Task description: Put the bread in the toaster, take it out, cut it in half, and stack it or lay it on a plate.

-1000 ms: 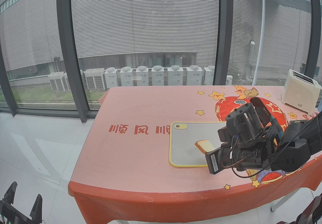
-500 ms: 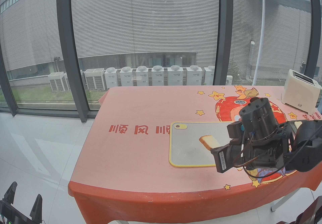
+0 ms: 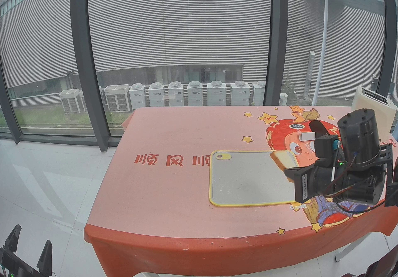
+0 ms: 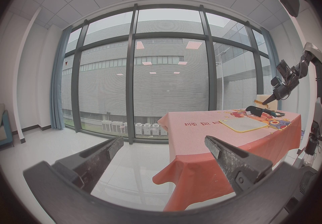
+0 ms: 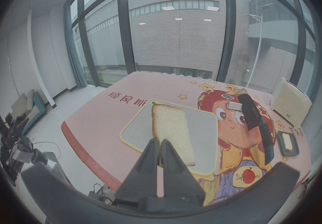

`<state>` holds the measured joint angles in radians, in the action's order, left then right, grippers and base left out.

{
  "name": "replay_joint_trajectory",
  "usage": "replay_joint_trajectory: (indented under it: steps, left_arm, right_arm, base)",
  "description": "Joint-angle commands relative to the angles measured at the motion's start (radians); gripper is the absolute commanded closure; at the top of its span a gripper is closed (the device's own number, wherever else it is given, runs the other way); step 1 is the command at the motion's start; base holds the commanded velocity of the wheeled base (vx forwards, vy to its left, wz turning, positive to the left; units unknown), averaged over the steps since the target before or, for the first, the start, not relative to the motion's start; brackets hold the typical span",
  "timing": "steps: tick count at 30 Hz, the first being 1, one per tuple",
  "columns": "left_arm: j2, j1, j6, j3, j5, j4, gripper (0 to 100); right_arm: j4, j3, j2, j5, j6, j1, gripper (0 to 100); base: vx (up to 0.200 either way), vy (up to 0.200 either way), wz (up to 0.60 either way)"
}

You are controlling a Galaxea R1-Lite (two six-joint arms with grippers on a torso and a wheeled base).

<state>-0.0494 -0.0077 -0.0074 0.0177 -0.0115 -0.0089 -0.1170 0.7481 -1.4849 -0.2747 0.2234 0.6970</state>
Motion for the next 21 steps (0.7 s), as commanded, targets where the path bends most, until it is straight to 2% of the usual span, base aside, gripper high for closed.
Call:
replay_joint_trajectory:
  steps: [1,8,18,21]
  left_arm:
    - [-0.001,0.0,0.0,-0.018,-0.001,0.0,0]
    - [-0.001,0.0,0.0,-0.018,-0.001,0.0,0]
    - [-0.001,0.0,0.0,-0.018,-0.001,0.0,0]
    - [-0.001,0.0,0.0,-0.018,-0.001,0.0,0]
  right_arm:
    - [-0.001,-0.027,0.077,0.006,0.005,-0.034,100]
    - [-0.001,-0.079,0.133,0.0,-0.004,-0.102,100]
    - [0.0,-0.153,0.265,-0.005,-0.006,-0.12,100]
    - [0.0,-0.188,0.33,-0.003,-0.009,-0.169,100]
  base:
    - [0.0,0.0,0.0]
    - [0.0,0.0,0.0]
    - [0.0,0.0,0.0]
    - [0.0,0.0,0.0]
